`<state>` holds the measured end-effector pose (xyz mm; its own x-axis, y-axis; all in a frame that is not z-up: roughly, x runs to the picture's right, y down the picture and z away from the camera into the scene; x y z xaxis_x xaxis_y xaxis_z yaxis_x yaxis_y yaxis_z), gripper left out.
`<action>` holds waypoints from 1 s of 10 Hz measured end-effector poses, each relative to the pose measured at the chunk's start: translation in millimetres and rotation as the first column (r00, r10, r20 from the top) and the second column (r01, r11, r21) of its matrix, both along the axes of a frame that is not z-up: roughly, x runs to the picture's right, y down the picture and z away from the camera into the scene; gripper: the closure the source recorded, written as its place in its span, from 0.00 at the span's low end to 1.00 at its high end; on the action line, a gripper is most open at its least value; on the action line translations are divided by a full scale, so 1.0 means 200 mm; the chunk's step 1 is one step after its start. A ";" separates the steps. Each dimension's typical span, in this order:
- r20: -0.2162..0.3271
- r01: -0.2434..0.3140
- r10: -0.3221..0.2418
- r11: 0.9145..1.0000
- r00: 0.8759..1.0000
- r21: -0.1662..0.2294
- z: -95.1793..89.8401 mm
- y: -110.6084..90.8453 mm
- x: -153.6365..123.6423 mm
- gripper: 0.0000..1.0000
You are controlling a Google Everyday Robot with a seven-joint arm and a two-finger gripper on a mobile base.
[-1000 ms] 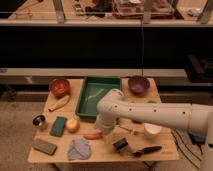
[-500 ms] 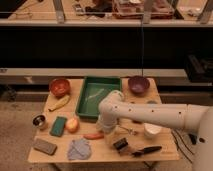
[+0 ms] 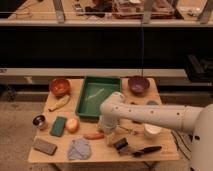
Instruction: Place pepper in metal cup
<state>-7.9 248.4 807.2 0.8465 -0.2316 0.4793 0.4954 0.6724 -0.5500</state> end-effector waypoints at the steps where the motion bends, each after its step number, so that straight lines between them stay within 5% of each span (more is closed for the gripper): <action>1: 0.009 -0.002 0.002 1.000 1.000 -0.002 0.01 0.00 0.00 0.66; 3: 0.024 -0.007 0.007 1.000 1.000 -0.010 0.01 0.00 -0.01 0.83; 5: 0.029 -0.028 0.028 1.000 0.999 0.003 -0.04 -0.04 0.01 0.88; 10: 0.059 -0.055 0.048 0.992 0.997 0.110 -0.43 -0.38 0.09 0.88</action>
